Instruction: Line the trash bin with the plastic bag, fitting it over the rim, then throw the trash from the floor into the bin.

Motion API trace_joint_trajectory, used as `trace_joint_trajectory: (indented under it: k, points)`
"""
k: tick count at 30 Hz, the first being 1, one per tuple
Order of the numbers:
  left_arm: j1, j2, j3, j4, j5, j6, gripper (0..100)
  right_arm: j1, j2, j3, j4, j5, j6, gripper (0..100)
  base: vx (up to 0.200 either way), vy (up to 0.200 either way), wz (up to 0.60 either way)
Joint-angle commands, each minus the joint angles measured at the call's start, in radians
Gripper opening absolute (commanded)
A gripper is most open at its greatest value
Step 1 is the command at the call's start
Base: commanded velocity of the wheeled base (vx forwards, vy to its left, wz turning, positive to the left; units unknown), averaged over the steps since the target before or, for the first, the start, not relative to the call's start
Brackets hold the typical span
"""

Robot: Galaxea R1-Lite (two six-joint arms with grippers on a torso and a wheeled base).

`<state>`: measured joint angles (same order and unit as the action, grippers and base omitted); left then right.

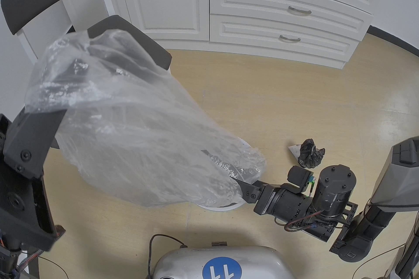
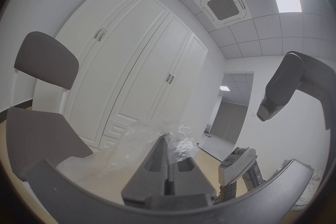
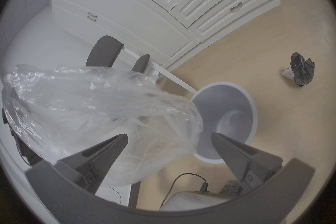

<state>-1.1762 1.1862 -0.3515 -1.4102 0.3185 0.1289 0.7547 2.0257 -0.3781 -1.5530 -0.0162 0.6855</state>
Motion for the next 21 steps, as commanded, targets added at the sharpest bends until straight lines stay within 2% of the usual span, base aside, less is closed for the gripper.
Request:
trace_joint_trajectory:
  k: [1, 8, 14, 21]
  points:
    - [-0.01, 0.003, 0.0, 0.0, 0.001, 0.0, 0, 0.012, -0.021, 0.001, -0.018, -0.001, 0.008, 100, 0.0, 0.0, 0.0]
    - [-0.014, 0.003, -0.011, -0.003, 0.001, -0.002, 0, 0.014, -0.004, -0.002, -0.018, -0.001, 0.008, 100, 0.0, 0.0, 0.0]
    - [-0.04, 0.027, -0.029, -0.081, 0.001, -0.008, 0, 0.014, 0.001, -0.004, -0.018, -0.002, 0.009, 100, 0.0, 0.0, 0.0]
    - [-0.045, 0.033, -0.027, -0.088, 0.002, -0.012, 0, 0.014, 0.002, -0.005, -0.018, -0.002, 0.009, 100, 0.0, 0.0, 0.0]
